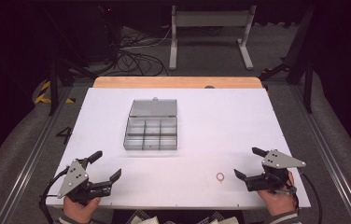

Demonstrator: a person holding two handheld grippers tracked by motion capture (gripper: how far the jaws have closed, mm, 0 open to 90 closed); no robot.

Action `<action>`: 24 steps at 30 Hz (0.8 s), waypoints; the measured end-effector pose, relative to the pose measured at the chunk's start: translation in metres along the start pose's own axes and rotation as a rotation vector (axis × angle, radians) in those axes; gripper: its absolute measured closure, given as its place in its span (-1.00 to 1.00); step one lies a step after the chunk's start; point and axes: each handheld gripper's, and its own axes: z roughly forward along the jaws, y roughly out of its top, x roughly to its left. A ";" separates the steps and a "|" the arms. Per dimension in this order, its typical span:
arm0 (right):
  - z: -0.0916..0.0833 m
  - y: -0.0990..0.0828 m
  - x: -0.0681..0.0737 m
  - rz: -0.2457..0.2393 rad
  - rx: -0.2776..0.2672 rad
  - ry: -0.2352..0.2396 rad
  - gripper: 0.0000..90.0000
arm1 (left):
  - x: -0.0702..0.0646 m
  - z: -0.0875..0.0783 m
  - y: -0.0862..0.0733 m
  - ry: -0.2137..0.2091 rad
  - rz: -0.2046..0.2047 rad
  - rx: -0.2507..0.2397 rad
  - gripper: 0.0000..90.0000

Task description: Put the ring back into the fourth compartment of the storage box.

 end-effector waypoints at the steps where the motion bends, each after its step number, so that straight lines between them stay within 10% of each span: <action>1: 0.000 0.000 0.000 -0.003 0.000 -0.001 -0.99 | 0.000 0.000 0.000 0.004 0.006 0.001 -0.67; 24: 0.001 0.005 0.005 -0.033 0.023 0.011 -0.99 | -0.001 -0.001 0.001 0.030 0.005 0.005 -0.65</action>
